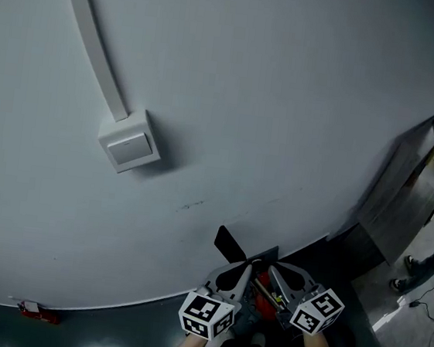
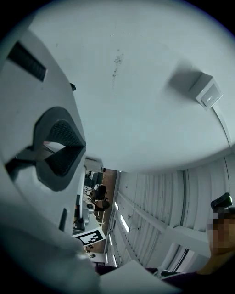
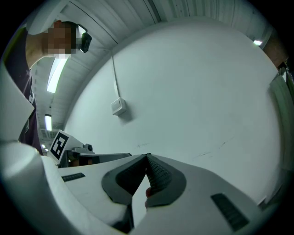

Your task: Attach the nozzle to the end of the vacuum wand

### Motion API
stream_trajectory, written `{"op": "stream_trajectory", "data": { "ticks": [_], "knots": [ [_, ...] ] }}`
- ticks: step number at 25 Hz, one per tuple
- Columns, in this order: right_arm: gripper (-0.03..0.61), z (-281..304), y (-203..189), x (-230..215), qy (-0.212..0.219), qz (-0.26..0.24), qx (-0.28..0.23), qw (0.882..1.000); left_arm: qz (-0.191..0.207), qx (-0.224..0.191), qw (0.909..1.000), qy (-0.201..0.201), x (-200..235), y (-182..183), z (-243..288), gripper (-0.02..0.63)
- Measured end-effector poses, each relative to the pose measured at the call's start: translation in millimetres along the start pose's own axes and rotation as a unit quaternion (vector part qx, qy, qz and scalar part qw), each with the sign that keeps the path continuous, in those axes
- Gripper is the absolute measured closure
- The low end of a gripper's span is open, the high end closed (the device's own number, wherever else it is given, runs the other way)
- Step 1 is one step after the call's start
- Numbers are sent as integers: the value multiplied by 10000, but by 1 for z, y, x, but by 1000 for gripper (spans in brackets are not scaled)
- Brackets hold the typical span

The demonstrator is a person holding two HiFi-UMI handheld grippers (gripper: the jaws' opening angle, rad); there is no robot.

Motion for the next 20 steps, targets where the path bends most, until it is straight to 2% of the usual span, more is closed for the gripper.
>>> {"op": "stream_trajectory", "data": {
  "ticks": [5, 20],
  "knots": [
    [561, -4, 7, 2, -64, -68, -32, 10000, 24, -66, 9999, -73, -6, 6, 3, 609],
    [561, -9, 9, -4, -115, -95, 6, 9999, -243, -171, 9996, 9, -3, -2, 2, 609]
  ]
}}
Point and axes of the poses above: the fingertips, and each gripper's own axes: z forward along the fingers, x to its left, y out of its top, the point moved 7 cm from there along -z, backward along the fingers, and after that the axes turned 7 degrees about -z, right-handed, at the moved point
